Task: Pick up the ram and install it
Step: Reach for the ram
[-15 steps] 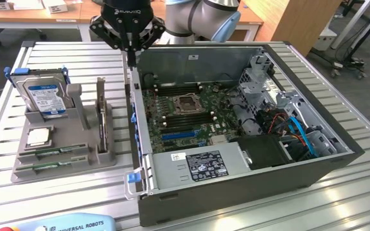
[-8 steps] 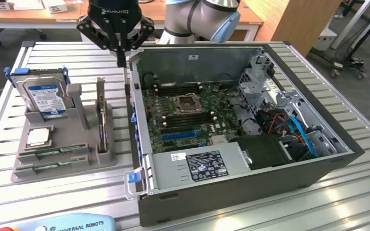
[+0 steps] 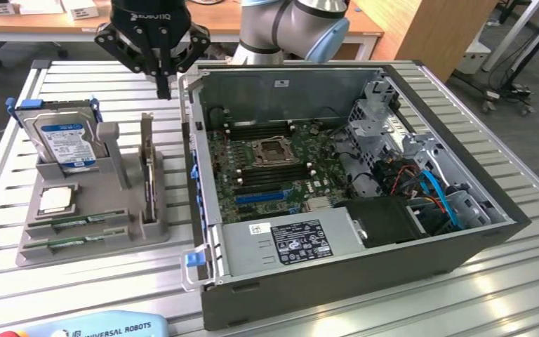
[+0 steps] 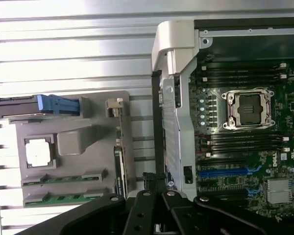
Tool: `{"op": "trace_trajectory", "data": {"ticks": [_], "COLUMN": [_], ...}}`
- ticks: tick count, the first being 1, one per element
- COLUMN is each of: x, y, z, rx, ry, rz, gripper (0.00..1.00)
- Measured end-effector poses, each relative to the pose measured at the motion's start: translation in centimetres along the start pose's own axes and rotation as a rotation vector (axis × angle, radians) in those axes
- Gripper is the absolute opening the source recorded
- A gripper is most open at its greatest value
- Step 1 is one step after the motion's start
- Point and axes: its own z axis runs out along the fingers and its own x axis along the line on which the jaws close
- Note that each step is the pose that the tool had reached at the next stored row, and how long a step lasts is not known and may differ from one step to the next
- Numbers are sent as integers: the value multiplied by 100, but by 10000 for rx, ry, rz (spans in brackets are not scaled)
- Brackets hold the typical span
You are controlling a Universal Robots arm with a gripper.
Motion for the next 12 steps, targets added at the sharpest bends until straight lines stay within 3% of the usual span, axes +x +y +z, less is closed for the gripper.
{"op": "trace_trajectory", "data": {"ticks": [12], "x": [313], "y": [-23], "z": [-6], "rx": [1], "ry": [0], "rz": [2], "gripper": [10]}}
